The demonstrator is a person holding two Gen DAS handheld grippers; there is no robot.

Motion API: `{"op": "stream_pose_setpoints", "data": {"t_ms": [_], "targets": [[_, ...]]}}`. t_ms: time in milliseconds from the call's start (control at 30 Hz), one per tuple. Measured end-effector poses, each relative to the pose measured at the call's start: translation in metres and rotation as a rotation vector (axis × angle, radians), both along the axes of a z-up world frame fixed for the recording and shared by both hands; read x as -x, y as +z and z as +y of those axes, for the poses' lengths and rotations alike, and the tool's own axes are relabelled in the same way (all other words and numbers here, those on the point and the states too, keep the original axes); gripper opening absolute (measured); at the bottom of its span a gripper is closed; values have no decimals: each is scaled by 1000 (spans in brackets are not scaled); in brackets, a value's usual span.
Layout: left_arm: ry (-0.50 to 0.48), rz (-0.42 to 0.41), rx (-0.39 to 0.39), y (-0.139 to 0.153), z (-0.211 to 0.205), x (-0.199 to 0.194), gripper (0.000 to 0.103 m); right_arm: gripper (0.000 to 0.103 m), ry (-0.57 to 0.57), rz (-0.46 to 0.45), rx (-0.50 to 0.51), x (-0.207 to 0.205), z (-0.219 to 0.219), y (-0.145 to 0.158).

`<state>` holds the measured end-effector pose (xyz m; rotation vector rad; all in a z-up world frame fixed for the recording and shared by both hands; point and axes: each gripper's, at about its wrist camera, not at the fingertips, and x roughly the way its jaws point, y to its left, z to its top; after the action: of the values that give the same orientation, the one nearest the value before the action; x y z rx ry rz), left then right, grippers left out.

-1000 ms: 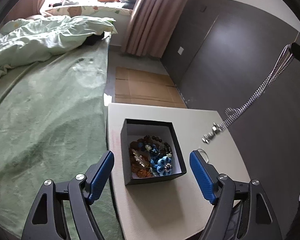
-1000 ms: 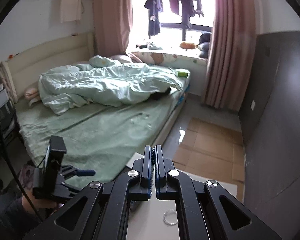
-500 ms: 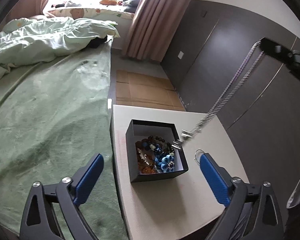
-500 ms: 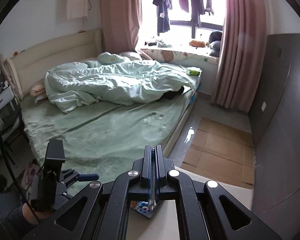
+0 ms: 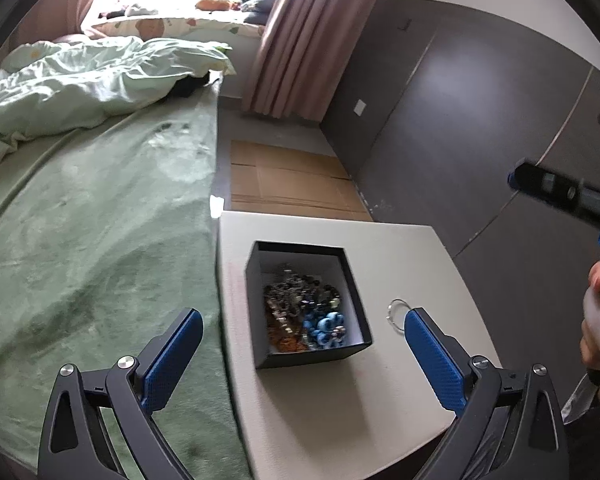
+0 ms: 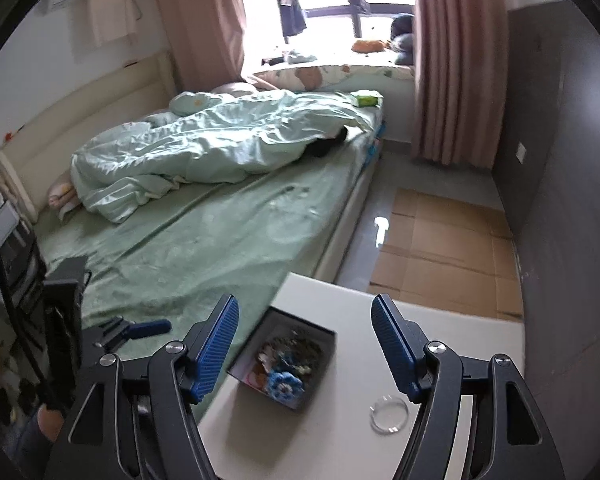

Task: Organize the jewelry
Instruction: 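Open the right tool to drop the chain into the black box, then grasp the large silver hoop earring with the right tool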

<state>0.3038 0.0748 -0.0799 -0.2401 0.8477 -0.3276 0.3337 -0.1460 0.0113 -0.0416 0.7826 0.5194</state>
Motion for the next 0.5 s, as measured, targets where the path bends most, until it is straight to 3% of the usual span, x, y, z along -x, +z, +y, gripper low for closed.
{"op": "stream_pose_setpoints", "data": {"t_ms": [233,500], "targets": [[-46,-9,-16,1,-28,-3,101,69,-48,62,7,1,-45,-31],[-81,-23,-58,-3,-49,3,101,69,-16,120,55,1,-73,-82]]}}
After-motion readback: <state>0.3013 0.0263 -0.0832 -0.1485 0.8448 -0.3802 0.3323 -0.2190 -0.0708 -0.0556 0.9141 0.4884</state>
